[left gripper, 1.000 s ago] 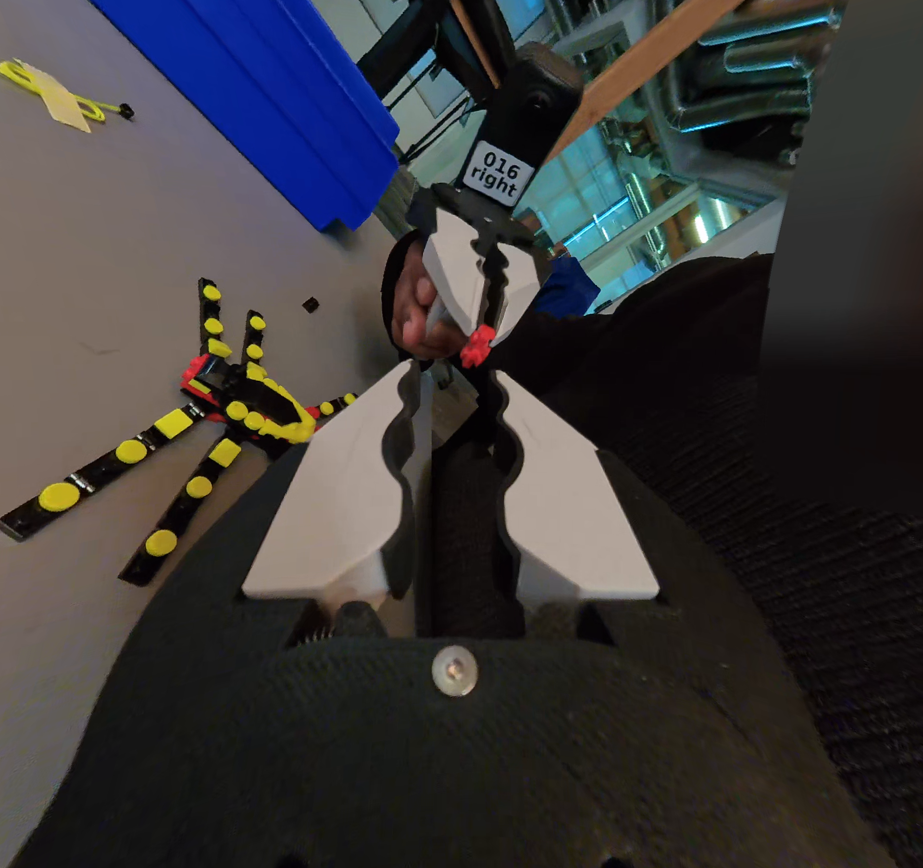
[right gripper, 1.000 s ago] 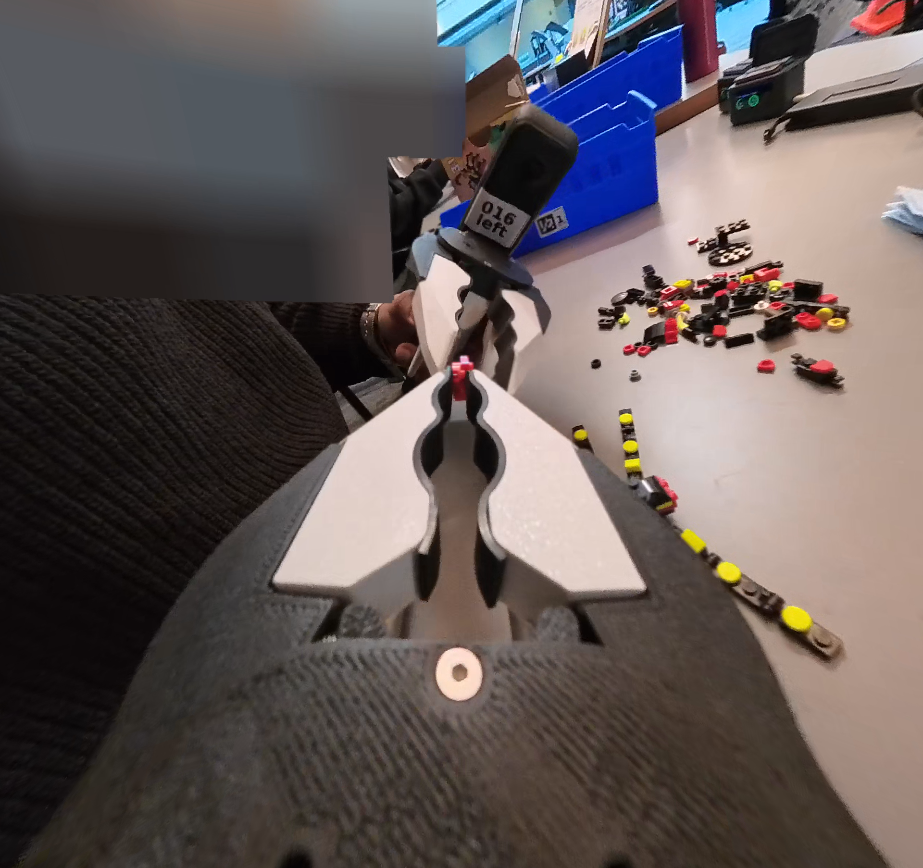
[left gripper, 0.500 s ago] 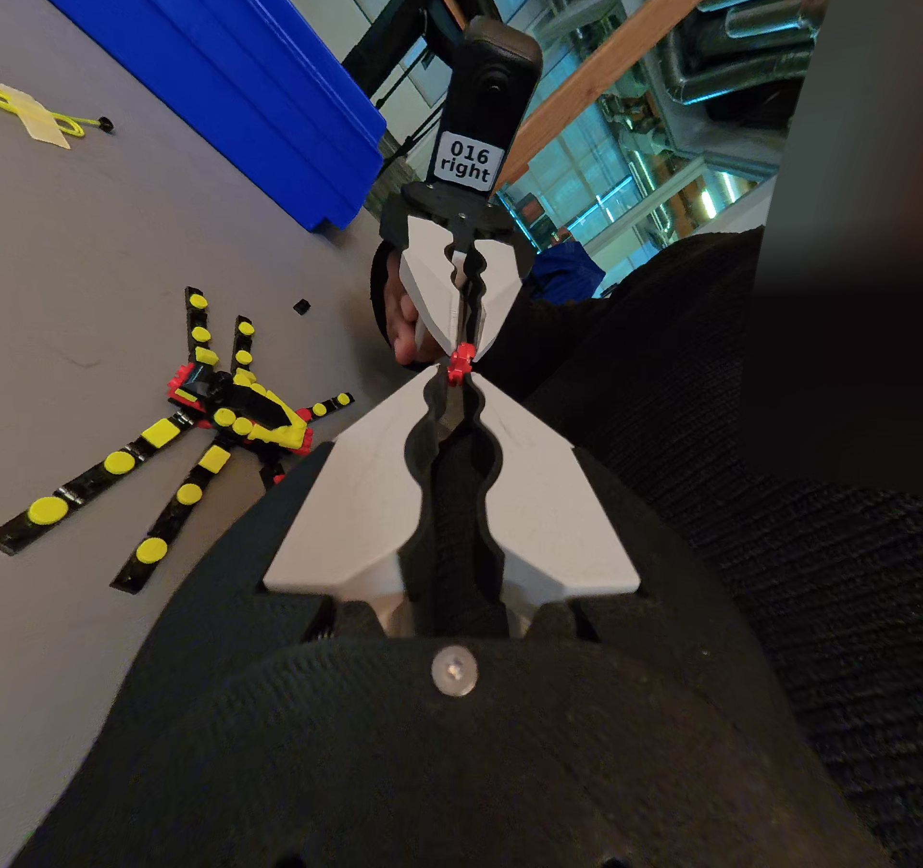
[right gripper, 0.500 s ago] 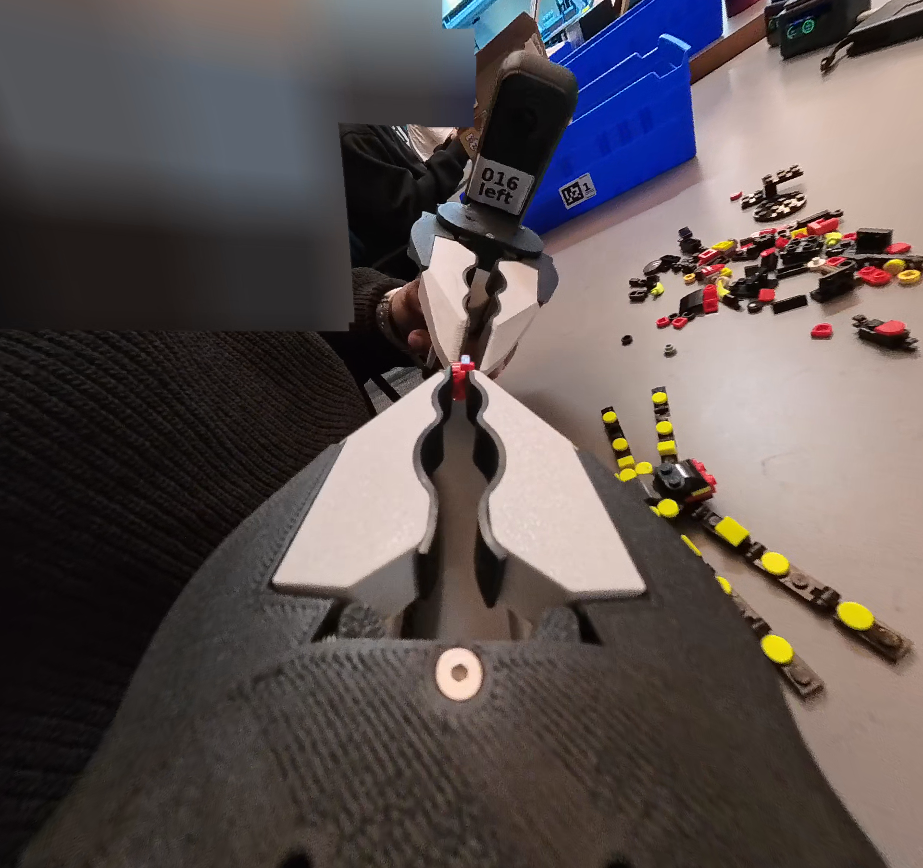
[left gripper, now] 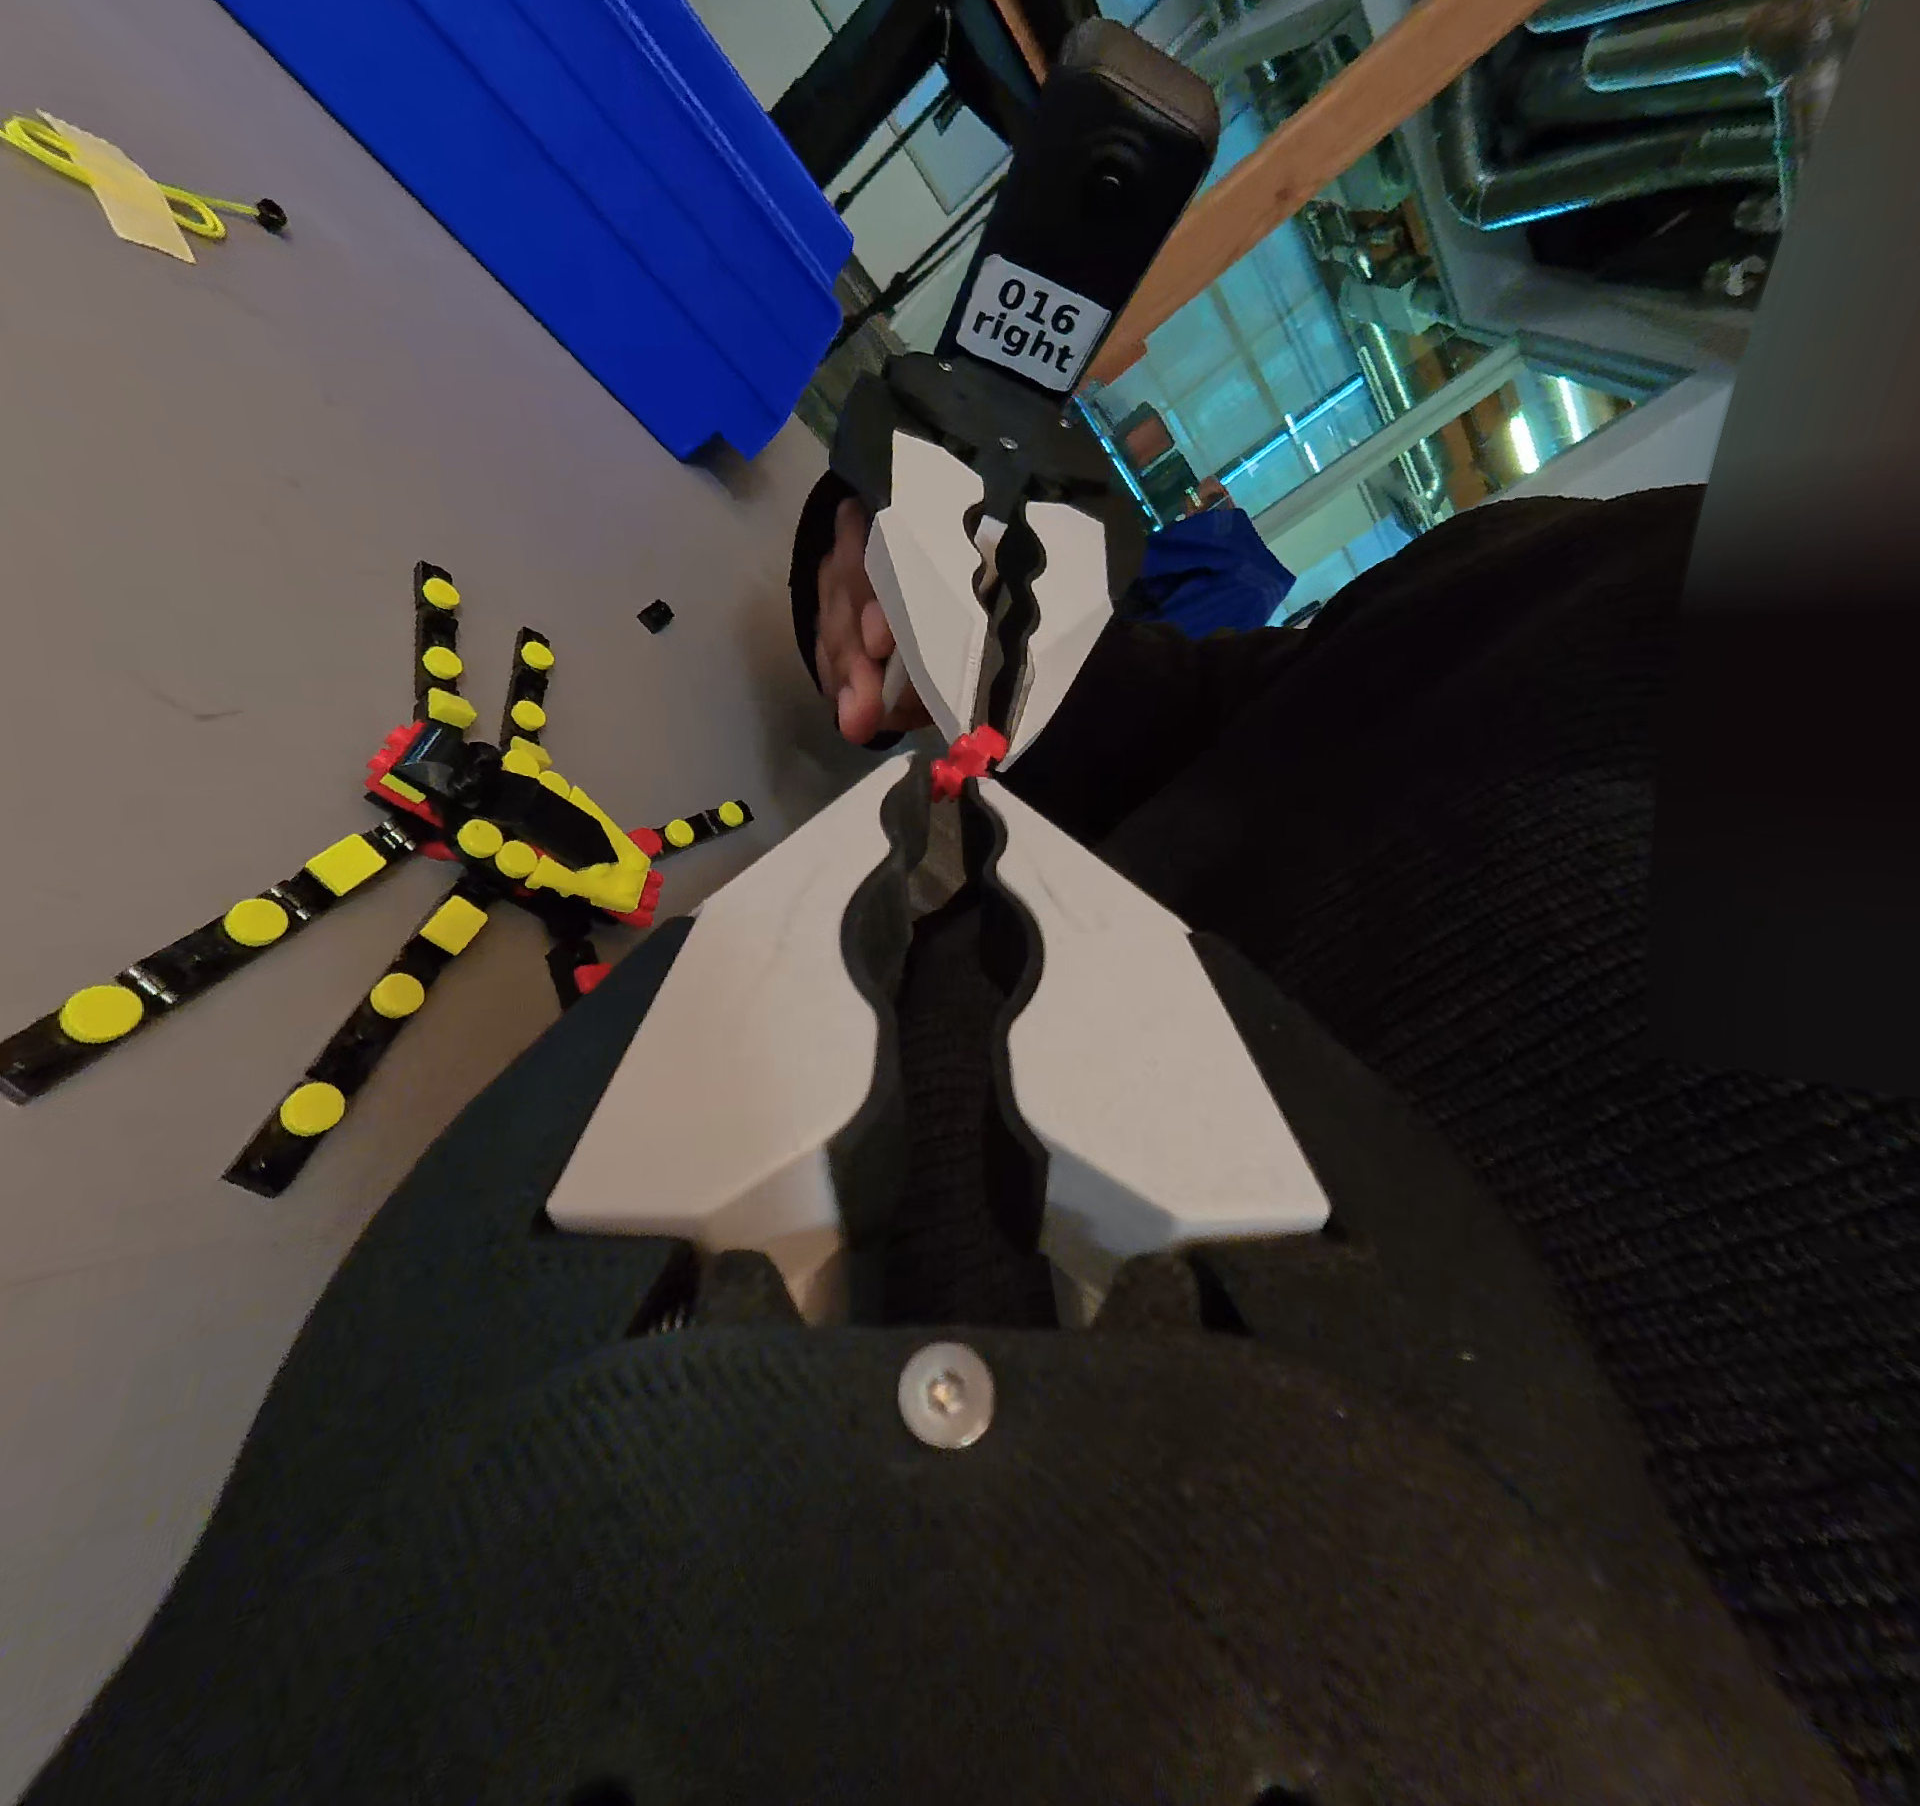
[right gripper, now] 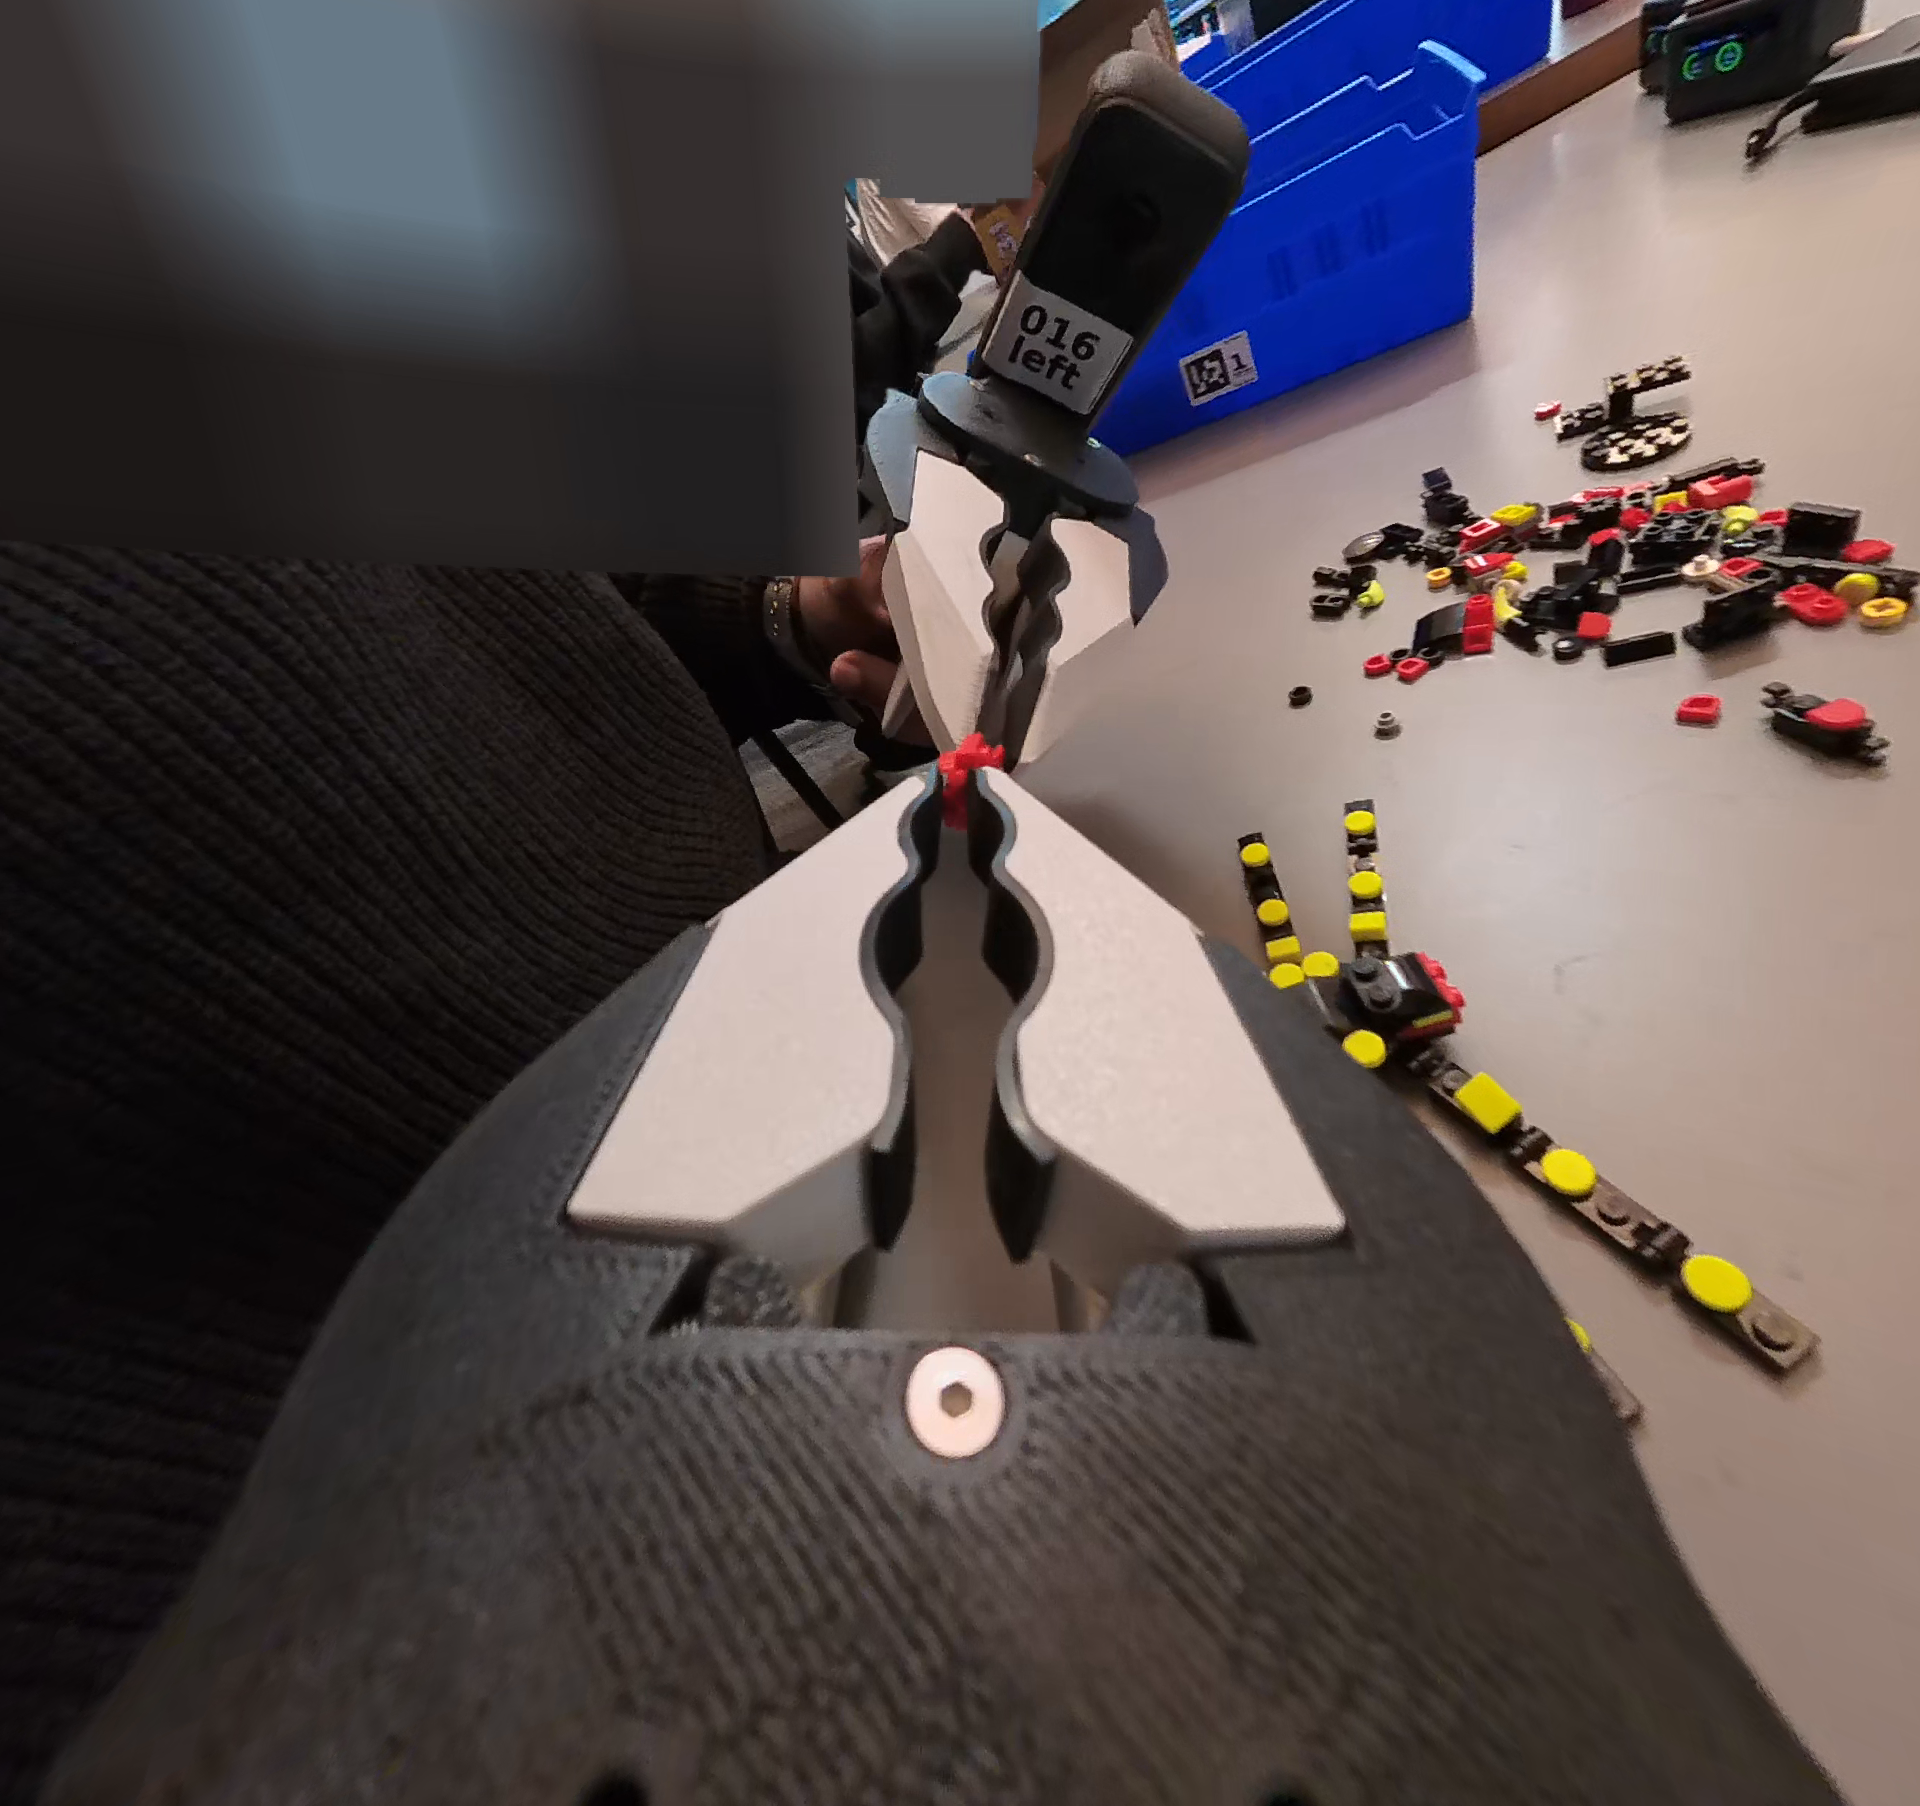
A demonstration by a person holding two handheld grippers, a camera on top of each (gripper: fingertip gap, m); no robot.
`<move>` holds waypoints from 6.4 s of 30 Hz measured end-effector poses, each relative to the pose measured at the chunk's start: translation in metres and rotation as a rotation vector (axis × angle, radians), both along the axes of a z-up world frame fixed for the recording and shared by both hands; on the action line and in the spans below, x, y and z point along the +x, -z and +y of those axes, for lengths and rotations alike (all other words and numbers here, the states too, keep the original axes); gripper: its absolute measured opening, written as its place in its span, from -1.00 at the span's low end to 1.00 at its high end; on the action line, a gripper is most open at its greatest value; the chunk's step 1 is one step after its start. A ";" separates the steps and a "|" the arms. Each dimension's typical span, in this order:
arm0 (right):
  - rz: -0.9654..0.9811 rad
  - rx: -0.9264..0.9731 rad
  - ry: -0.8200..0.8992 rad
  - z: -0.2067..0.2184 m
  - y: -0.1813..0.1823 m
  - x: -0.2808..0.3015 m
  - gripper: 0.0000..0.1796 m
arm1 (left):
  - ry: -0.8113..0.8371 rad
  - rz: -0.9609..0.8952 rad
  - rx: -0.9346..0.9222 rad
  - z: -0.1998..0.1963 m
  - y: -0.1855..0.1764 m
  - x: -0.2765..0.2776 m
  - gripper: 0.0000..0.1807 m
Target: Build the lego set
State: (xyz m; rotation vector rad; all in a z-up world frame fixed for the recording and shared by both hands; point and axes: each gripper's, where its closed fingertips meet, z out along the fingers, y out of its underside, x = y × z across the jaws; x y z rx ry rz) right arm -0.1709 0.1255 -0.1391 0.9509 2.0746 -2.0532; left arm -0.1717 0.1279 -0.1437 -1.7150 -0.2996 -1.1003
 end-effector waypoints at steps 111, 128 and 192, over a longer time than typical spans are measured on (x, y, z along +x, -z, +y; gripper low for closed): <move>1.127 0.919 0.067 -0.008 0.020 0.010 -0.97 | 0.097 -0.436 -0.131 -0.004 0.014 0.008 -0.91; 0.187 0.065 0.191 0.003 -0.012 -0.011 -0.60 | -0.022 -0.021 0.029 -0.006 -0.002 -0.009 -0.99; 0.283 0.227 1.371 0.174 -0.042 0.250 -0.94 | 0.099 0.280 0.069 -0.090 0.015 0.161 -1.00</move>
